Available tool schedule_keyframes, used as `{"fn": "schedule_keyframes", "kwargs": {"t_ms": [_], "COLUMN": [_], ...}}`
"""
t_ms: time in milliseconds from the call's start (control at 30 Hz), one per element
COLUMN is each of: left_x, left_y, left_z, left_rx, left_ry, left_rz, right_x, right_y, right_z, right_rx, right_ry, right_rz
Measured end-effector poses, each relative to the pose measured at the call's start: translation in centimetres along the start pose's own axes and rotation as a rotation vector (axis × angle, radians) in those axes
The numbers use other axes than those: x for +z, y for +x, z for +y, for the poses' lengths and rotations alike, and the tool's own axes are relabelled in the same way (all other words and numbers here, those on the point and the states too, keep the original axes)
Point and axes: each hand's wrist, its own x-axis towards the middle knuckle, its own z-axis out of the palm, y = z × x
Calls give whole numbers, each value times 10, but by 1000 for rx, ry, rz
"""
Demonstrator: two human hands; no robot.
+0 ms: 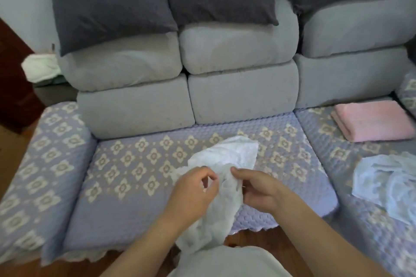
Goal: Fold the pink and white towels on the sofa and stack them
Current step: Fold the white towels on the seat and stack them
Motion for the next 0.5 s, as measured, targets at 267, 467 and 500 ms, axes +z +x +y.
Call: {"fn": "schedule_keyframes", "kwargs": {"t_ms": [267,467,500], "left_x": [42,40,39], "left_y": [-15,-16,-16], "left_z": [7,12,13], "left_rx": [-254,-370,-380], "left_ry": [-251,-496,-521], "left_rz": [0,-11,-25], "right_x": [11,5,5], "right_y": [-11,-18,-19], "right_z": [25,24,23], "right_rx": [-107,-258,-263], "right_ry": [-51,-236,-230], "right_rz": [37,165,171]}}
